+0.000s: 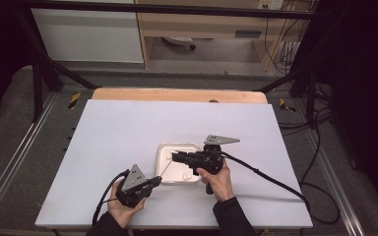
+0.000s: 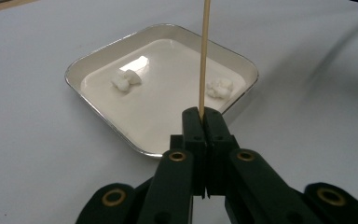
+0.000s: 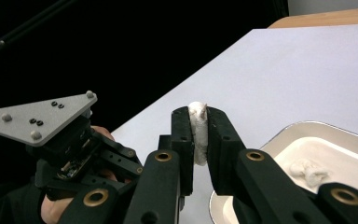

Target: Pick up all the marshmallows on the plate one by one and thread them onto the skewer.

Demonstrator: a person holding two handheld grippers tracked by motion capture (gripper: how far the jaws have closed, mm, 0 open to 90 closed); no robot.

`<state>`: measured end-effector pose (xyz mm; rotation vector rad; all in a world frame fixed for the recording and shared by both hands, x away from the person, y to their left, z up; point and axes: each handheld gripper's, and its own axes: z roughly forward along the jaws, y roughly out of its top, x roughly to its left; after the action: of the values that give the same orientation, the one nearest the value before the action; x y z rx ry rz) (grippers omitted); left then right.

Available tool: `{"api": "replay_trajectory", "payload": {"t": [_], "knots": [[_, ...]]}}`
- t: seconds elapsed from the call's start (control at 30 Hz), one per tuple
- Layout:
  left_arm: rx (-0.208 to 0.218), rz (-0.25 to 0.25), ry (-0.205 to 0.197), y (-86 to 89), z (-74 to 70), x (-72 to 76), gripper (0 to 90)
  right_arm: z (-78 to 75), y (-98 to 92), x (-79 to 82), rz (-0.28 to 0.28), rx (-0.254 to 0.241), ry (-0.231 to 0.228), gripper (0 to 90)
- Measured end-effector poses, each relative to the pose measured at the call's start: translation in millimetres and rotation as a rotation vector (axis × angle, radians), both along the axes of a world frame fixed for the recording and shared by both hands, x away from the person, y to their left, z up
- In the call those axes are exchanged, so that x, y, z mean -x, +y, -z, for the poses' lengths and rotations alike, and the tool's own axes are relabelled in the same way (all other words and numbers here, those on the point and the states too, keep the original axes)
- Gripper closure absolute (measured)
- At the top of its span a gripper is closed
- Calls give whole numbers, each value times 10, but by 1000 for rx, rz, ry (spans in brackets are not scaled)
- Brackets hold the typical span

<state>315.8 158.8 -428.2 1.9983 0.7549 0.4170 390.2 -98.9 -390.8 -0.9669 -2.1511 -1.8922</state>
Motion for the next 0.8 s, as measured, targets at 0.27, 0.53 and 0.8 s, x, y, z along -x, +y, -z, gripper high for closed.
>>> {"api": "replay_trajectory", "payload": {"t": [0.27,0.53,0.8], "knots": [[-2,1,3,-8,0,-4,895,6,9,8,7,0,2,829],[22,-45,-91,-72,-153,26,896,208,285,84,-114,78,37,824],[57,-29,-22,22,-81,-24,895,133,277,45,-49,50,2,808]]}}
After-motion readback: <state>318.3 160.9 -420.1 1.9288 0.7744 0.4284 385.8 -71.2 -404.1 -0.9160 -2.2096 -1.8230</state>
